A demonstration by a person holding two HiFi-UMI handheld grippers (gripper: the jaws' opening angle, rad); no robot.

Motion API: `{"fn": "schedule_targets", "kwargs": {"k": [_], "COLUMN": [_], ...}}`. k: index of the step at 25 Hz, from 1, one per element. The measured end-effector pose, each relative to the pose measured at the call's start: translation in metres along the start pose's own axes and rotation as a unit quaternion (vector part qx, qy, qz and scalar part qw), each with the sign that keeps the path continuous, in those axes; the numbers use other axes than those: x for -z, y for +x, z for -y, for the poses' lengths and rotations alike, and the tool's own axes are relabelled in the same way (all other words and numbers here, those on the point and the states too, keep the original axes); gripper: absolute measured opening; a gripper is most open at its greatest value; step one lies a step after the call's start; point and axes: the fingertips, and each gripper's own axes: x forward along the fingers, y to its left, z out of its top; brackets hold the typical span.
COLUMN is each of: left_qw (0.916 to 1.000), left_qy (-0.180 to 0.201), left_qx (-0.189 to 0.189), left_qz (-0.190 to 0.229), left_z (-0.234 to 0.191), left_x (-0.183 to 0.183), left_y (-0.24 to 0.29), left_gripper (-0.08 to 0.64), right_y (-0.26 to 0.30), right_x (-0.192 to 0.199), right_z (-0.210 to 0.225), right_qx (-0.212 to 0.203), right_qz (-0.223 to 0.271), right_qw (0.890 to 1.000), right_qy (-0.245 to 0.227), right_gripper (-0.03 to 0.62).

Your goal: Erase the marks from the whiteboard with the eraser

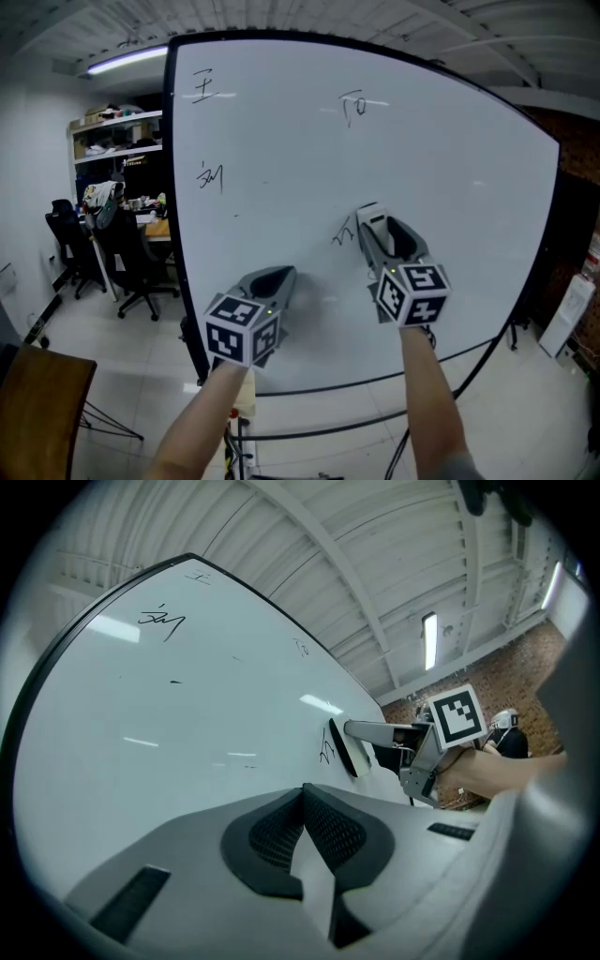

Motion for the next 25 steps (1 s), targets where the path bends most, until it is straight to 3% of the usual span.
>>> {"fn": "schedule_targets", "kwargs": {"k": [6,16,20,25], "left_qw": [1.0000,0.9992,0.9988,0.9989], "left_qy": [-0.005,-0.008,-0.010,-0.012], "left_qx": [-0.001,-0.032,-0.040,-0.035], "left_qz": [-0.003,-0.021,-0.026,-0.029], "left_z": [-0.007,-0.035,-0.043,-0.034], "left_x": [0.004,0.015,0.019,0.020], "left_y": [-0.012,-0.051,-0.064,-0.067], "left_gripper": [0.000,0.000,0.000,0.000], "right_y": [0.005,0.012,0.012,0.010], "right_x": [0.001,0.029,0.031,0.029], "right_z": [-0.025,-0.134,-0.139,-0.127], "right_qx": [-0.009,-0.078,-0.077,-0.082], "right_qz": [-0.002,-0.020,-0.023,-0.017], "right_qw": [1.000,0.996,0.996,0.996], "right_qy": [-0.014,-0.040,-0.044,-0.003], "right_gripper": [0.221,0.222,0.222,0.224]}}
